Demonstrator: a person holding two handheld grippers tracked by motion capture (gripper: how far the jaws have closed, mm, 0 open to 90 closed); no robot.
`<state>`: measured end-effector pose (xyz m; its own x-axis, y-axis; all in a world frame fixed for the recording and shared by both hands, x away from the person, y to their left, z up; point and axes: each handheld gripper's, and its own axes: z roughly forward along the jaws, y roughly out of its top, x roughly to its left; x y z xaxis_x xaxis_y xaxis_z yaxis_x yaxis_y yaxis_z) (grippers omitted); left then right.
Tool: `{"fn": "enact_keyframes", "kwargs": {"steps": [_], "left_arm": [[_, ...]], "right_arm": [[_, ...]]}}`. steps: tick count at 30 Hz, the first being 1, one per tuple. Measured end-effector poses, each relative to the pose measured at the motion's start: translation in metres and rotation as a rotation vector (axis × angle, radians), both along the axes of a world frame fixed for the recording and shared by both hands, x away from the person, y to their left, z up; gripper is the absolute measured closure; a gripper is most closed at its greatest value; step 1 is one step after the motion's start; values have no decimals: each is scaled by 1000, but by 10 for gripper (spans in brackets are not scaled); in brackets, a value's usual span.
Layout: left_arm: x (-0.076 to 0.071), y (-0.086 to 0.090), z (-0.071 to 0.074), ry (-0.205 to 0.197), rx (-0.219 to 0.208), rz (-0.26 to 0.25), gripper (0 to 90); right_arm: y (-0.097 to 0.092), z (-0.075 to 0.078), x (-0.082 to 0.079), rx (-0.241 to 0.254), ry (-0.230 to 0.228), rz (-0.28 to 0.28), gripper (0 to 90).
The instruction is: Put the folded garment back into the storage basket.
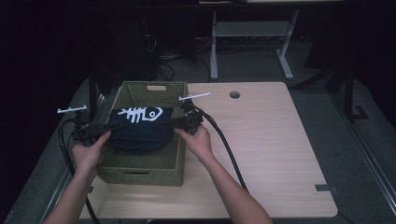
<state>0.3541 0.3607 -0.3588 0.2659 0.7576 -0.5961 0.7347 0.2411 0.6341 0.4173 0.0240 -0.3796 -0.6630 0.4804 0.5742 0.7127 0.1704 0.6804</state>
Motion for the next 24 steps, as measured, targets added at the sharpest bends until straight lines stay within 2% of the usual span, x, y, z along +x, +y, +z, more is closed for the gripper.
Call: {"fn": "enact_keyframes", "kwargs": {"steps": [15, 18, 24], "left_arm": [[3, -4, -3, 9, 36, -6, 624], [3, -5, -3, 6, 42, -3, 626], [1, -4, 2, -26, 91, 25, 571]], "right_arm": [[-1, -5, -1, -47, -16, -9, 709], [-1, -4, -2, -64, -33, -11, 701], [0, 1, -5, -105, -71, -13, 618]]}}
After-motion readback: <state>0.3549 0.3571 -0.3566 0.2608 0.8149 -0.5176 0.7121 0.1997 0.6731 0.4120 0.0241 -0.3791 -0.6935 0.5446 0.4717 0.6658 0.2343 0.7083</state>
